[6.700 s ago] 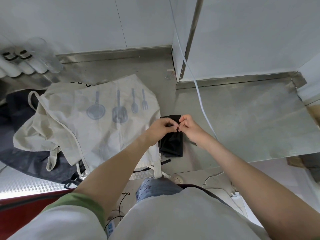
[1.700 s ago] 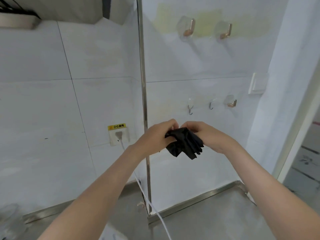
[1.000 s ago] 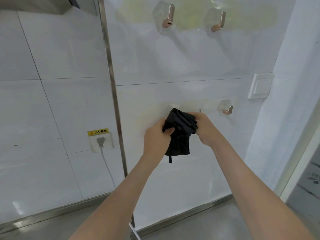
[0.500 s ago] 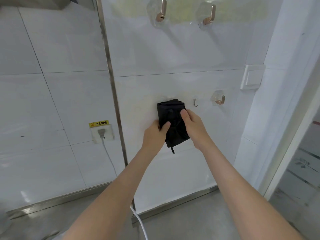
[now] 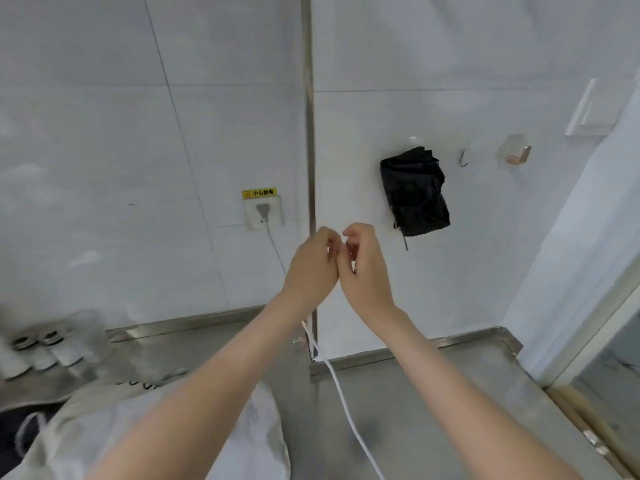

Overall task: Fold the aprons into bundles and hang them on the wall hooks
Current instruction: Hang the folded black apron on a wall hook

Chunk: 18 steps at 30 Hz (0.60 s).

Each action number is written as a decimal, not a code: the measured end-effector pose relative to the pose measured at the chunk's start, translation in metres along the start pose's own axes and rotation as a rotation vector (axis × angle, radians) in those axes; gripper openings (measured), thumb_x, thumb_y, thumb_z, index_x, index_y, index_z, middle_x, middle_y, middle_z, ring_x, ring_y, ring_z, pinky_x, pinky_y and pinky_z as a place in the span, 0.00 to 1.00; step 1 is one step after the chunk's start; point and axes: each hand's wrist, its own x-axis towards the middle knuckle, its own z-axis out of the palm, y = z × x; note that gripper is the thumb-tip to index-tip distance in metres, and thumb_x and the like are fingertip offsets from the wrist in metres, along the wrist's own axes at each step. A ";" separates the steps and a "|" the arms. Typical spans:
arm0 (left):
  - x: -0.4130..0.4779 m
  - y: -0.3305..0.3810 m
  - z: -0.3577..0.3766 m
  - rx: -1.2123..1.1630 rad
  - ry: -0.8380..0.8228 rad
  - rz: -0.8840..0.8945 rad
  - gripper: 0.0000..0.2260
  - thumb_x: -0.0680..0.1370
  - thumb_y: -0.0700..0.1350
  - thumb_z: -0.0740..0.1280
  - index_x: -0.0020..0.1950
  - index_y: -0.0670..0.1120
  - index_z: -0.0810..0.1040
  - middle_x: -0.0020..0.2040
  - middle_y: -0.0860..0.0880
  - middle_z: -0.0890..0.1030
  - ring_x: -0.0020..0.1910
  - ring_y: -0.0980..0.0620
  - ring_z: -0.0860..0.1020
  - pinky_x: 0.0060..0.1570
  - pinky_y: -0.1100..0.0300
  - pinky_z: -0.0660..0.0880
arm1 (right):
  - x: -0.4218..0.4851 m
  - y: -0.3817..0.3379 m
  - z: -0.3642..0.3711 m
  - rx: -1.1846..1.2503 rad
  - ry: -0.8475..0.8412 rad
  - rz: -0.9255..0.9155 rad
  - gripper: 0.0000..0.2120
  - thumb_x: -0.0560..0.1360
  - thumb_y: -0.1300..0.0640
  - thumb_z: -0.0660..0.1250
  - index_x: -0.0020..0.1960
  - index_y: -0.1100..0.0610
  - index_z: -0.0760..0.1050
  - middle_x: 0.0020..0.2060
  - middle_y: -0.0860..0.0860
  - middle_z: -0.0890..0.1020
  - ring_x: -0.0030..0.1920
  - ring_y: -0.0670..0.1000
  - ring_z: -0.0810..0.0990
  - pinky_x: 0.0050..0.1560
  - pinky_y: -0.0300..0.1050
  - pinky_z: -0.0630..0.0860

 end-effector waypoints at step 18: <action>-0.294 -0.384 -0.250 0.453 -0.410 -0.773 0.20 0.78 0.40 0.61 0.71 0.43 0.67 0.65 0.44 0.74 0.61 0.43 0.74 0.57 0.55 0.72 | -0.249 -0.060 0.347 -0.402 -1.246 0.433 0.46 0.69 0.40 0.72 0.77 0.52 0.51 0.74 0.54 0.58 0.74 0.56 0.57 0.72 0.51 0.60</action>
